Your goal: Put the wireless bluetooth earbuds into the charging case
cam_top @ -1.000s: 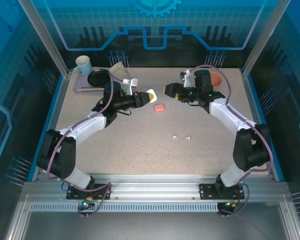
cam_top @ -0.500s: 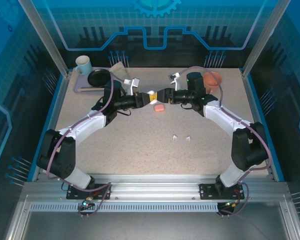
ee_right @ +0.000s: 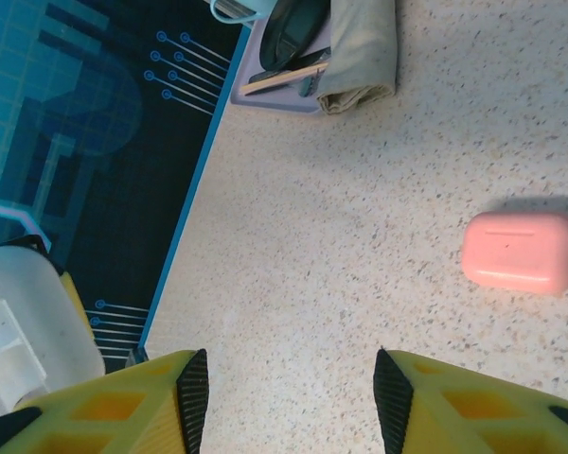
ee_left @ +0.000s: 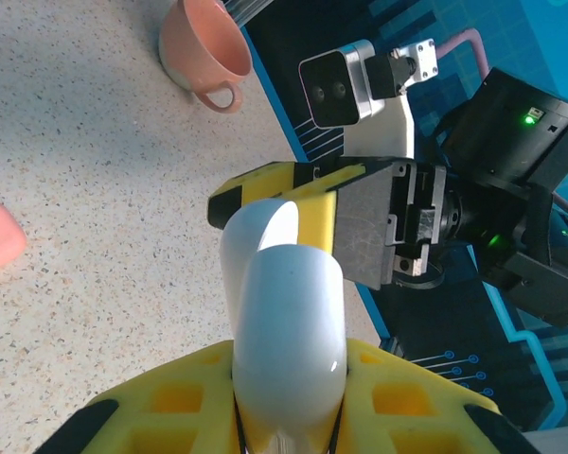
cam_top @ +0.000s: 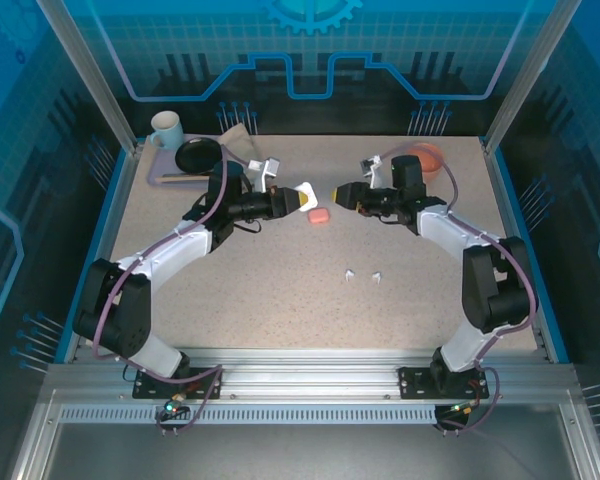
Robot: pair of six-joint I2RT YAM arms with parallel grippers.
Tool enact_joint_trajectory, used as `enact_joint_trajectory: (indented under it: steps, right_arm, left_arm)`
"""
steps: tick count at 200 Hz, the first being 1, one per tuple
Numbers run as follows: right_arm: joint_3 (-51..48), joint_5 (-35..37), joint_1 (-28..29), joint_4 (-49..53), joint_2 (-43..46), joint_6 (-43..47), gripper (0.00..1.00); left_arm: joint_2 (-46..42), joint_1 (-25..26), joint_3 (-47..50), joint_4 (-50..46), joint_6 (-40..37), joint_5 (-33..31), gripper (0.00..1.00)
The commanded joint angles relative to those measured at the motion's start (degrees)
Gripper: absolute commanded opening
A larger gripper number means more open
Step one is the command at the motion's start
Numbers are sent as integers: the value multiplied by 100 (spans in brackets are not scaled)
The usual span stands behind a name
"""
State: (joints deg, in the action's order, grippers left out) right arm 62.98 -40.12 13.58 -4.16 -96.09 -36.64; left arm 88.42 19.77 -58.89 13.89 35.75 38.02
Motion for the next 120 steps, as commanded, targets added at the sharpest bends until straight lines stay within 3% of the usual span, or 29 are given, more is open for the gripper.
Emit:
enact_joint_trajectory:
  steps: [1,49,120]
  right_arm:
    - [-55,-315,69,-138,450,-71,52]
    - [99,-455,395,38,669,72,52]
    - [403,-258,700,259,315,220,46]
  left_arm:
    - [-110,9,-143,183,-175,194,0]
    - [-5,9,-182,263,-118,215,0]
    - [0,12,-245,263,-94,271,0]
